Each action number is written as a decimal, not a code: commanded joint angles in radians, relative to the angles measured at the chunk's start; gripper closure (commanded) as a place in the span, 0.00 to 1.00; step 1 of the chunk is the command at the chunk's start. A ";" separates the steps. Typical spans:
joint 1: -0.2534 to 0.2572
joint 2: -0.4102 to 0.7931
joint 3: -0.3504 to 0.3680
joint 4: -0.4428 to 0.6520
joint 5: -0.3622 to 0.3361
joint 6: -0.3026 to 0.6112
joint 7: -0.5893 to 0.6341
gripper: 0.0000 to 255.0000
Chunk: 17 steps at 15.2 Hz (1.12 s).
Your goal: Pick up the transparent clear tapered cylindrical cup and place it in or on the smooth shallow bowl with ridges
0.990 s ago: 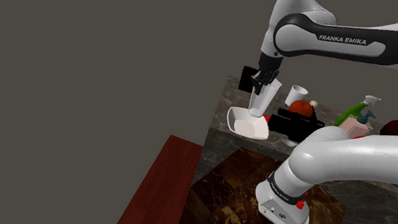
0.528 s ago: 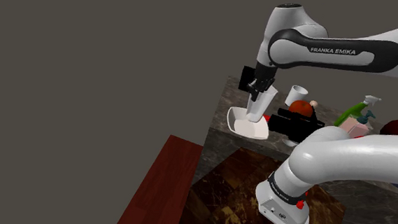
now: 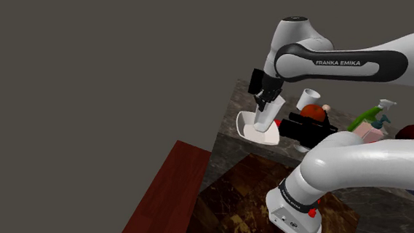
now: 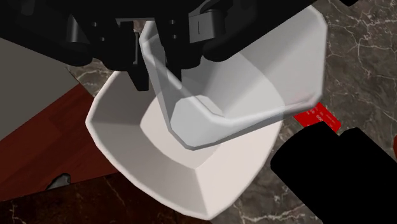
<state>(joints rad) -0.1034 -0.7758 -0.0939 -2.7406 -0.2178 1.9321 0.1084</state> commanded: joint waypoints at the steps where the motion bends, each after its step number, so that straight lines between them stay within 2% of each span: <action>1: 0.000 0.001 0.000 -0.001 0.000 0.002 0.000 1.00; 5: 0.000 0.001 0.000 -0.001 0.000 0.002 0.000 1.00; 6: 0.000 0.001 0.000 -0.001 0.000 0.002 0.000 0.00; 11: 0.000 0.001 0.000 -0.001 0.000 0.002 0.000 0.00; 15: 0.013 -0.017 0.022 0.115 0.024 -0.133 -0.004 0.00; 17: 0.013 -0.017 0.022 0.115 0.024 -0.133 -0.004 0.00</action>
<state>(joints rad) -0.0908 -0.7927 -0.0731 -2.6324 -0.1948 1.8078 0.1050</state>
